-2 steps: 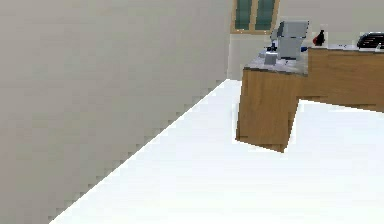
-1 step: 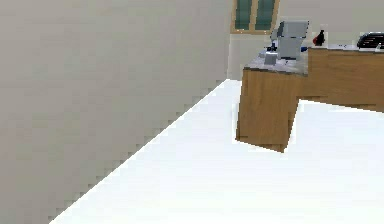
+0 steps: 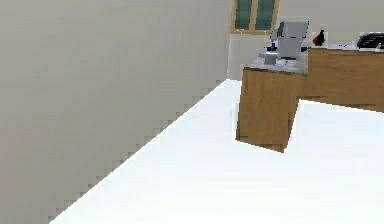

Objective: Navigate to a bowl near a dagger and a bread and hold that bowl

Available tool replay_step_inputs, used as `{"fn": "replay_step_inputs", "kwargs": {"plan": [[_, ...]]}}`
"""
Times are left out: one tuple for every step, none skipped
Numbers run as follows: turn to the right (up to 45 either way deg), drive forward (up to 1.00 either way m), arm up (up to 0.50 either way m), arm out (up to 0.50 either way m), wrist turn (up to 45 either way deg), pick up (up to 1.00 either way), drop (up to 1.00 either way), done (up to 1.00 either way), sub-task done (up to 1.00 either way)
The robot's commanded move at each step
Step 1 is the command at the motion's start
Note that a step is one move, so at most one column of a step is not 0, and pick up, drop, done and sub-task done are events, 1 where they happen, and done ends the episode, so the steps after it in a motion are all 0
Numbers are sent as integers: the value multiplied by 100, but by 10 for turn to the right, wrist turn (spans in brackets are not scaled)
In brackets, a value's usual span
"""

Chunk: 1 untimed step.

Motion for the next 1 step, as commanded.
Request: {"fn": "replay_step_inputs", "kwargs": {"plan": [[0,0,0,0,0,0,0,100,0]]}}
